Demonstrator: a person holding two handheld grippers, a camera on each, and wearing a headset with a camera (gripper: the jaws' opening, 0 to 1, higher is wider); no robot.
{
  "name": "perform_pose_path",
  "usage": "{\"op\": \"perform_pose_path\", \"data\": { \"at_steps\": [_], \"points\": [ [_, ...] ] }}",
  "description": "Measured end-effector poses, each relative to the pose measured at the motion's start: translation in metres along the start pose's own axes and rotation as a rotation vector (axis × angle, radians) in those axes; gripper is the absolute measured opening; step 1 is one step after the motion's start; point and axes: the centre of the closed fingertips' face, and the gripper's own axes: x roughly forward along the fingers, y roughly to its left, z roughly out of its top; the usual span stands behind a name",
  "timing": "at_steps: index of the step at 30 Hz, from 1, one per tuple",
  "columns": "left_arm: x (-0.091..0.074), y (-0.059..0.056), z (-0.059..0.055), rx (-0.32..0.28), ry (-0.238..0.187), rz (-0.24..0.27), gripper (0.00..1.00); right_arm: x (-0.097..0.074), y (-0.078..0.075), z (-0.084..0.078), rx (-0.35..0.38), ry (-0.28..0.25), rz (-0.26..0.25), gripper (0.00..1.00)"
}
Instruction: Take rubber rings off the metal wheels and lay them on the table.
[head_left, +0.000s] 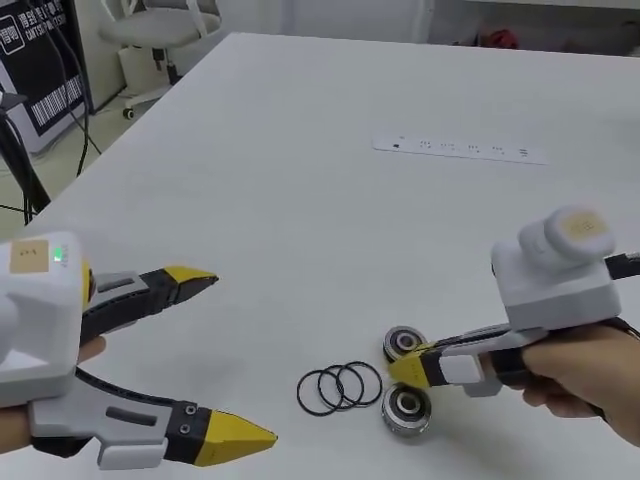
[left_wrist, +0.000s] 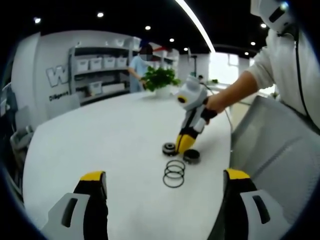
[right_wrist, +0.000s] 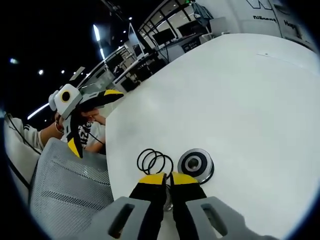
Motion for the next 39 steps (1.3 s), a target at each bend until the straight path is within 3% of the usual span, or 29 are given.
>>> {"op": "perform_pose_path", "data": {
  "at_steps": [17, 39],
  "points": [
    [-0.002, 0.0, 0.009, 0.031, -0.007, 0.0, 0.97, -0.021, 0.003, 0.005, -0.025, -0.044, -0.032, 0.01],
    [-0.007, -0.002, 0.021, 0.057, -0.018, 0.008, 0.98, -0.063, -0.001, 0.003, -0.071, -0.126, -0.07, 0.07]
  ]
}}
